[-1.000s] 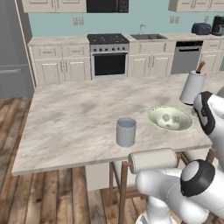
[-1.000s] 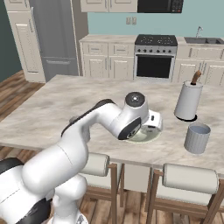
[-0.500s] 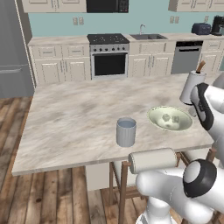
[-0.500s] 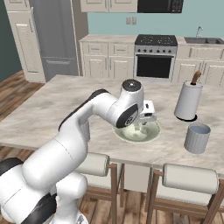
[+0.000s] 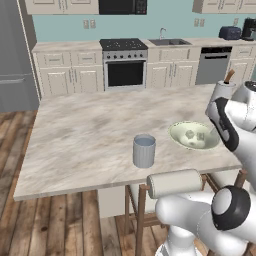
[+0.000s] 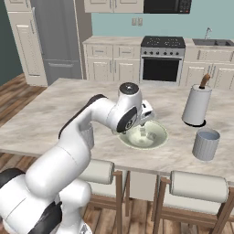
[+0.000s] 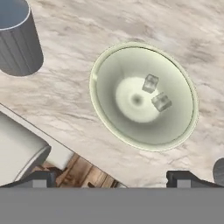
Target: There are four ice cubes in the ice bowl. Place two ice cubes in each glass of water.
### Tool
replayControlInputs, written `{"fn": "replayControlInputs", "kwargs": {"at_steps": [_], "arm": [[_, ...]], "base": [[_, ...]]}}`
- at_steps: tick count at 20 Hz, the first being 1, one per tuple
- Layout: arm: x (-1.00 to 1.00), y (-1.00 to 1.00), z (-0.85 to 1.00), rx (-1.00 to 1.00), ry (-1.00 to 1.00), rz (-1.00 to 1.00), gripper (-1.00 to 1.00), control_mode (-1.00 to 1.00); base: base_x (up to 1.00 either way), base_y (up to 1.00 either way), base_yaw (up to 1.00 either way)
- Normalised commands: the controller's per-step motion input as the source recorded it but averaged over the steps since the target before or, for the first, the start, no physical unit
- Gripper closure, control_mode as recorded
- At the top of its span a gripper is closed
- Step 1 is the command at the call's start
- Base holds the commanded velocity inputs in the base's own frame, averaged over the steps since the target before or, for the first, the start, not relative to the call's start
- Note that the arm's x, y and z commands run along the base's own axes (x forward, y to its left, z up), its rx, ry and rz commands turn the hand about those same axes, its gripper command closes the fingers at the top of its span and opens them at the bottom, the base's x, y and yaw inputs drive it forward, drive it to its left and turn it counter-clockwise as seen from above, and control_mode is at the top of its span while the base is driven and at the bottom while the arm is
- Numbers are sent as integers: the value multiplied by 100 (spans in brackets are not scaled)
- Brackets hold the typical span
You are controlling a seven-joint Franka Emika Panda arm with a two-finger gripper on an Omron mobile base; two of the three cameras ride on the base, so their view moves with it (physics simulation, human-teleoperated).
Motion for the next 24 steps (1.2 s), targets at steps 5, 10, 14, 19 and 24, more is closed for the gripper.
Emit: {"fn": "replayControlInputs", "kwargs": {"at_steps": [5, 10, 14, 19, 24], "arm": [[38, 28, -4, -15, 11, 14, -100, -100], [34, 19, -2, -7, 21, 1, -100, -100], [18, 1, -7, 1, 27, -2, -100, -100], [13, 0, -9, 5, 11, -7, -100, -100], [12, 0, -13, 0, 0, -13, -100, -100]], "base": [[0, 0, 0], [0, 0, 0], [0, 0, 0], [0, 0, 0], [0, 0, 0]]}}
